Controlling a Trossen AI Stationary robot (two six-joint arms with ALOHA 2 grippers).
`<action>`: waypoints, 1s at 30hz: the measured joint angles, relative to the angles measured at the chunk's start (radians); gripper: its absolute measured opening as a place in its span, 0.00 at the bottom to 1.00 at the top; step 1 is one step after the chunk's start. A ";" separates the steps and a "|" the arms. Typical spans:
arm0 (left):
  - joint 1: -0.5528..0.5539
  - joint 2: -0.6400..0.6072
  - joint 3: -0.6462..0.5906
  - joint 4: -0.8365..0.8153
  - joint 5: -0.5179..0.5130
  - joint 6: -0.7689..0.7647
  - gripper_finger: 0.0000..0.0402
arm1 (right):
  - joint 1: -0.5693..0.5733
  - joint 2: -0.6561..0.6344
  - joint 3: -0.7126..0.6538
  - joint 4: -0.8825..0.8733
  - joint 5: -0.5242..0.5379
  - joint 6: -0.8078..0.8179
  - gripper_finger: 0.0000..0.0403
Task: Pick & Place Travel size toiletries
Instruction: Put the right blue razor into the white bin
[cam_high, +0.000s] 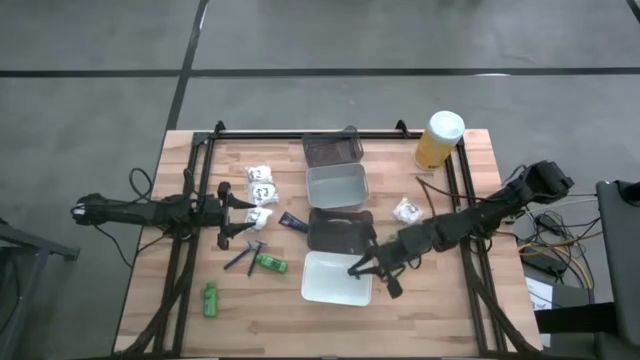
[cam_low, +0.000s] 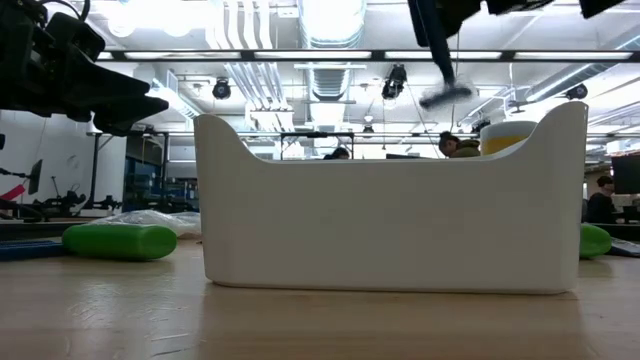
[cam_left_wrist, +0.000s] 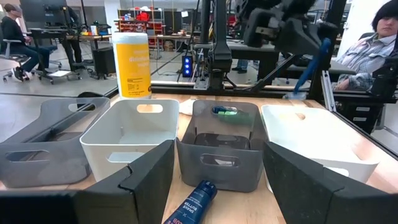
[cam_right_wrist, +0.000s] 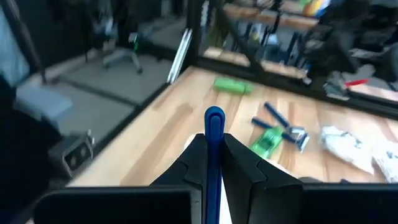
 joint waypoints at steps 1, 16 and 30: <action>0.000 0.001 0.000 0.000 0.000 0.000 0.62 | 0.003 0.010 0.017 -0.036 0.001 -0.011 0.06; 0.000 0.008 0.000 0.000 0.000 0.000 0.62 | 0.010 0.195 0.206 -0.277 -0.081 -0.136 0.06; 0.000 0.010 0.000 0.000 0.000 0.000 0.62 | 0.009 0.282 0.245 -0.367 -0.094 -0.155 0.15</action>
